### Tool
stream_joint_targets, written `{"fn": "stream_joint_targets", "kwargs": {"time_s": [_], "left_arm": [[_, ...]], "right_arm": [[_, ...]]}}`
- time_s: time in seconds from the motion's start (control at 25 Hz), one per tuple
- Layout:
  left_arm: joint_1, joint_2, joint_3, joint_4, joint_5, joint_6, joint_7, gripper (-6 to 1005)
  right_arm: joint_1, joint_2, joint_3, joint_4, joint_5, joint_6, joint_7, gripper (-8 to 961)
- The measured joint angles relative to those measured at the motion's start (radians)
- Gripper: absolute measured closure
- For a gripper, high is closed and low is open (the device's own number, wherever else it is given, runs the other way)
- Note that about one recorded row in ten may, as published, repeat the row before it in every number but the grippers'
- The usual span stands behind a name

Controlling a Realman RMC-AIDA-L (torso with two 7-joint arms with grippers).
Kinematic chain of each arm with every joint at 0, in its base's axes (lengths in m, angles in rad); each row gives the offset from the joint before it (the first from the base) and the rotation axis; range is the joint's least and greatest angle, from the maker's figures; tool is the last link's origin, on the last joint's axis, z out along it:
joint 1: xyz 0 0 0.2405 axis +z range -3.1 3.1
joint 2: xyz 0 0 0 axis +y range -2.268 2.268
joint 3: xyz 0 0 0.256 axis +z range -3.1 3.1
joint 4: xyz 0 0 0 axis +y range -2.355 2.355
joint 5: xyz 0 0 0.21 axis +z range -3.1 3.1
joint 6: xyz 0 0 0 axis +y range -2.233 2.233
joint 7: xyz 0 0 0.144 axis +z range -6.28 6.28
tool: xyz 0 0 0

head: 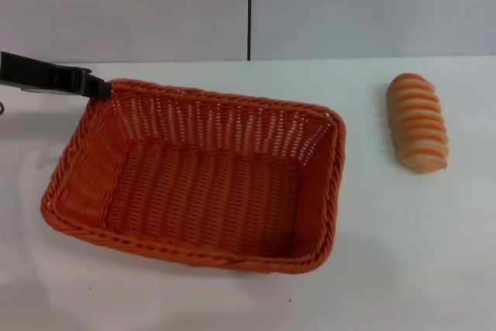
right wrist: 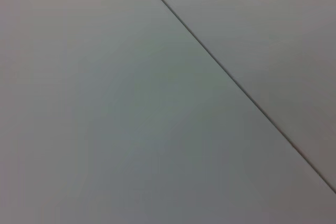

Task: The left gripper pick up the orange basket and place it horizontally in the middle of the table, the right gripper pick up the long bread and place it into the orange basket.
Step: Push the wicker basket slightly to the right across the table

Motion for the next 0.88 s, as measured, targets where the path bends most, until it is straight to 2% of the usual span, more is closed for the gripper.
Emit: {"fn": "stream_joint_targets", "kwargs": {"time_s": [0.36,0.64,0.76,0.88], "left_arm": [[-0.01,0.001,0.001,0.001,-0.001,0.01,0.025,715],[-0.029,0.0,0.01,-0.013,0.006,0.018,0.099,402],[-0.044,-0.001,0.014,-0.058,0.007,0.007,0.158,284],[-0.05,0.0,0.014,-0.08,0.008,-0.008,0.193,262]], "right_arm": [[0.006,-0.002,-0.002,0.001,-0.004,0.014,-0.002,174],[0.008,0.0,-0.003,0.002,-0.004,0.022,-0.002,174],[0.008,0.001,-0.004,0.002,-0.004,0.022,-0.002,174],[0.009,0.003,-0.008,0.003,-0.004,0.022,0.0,175]]}}
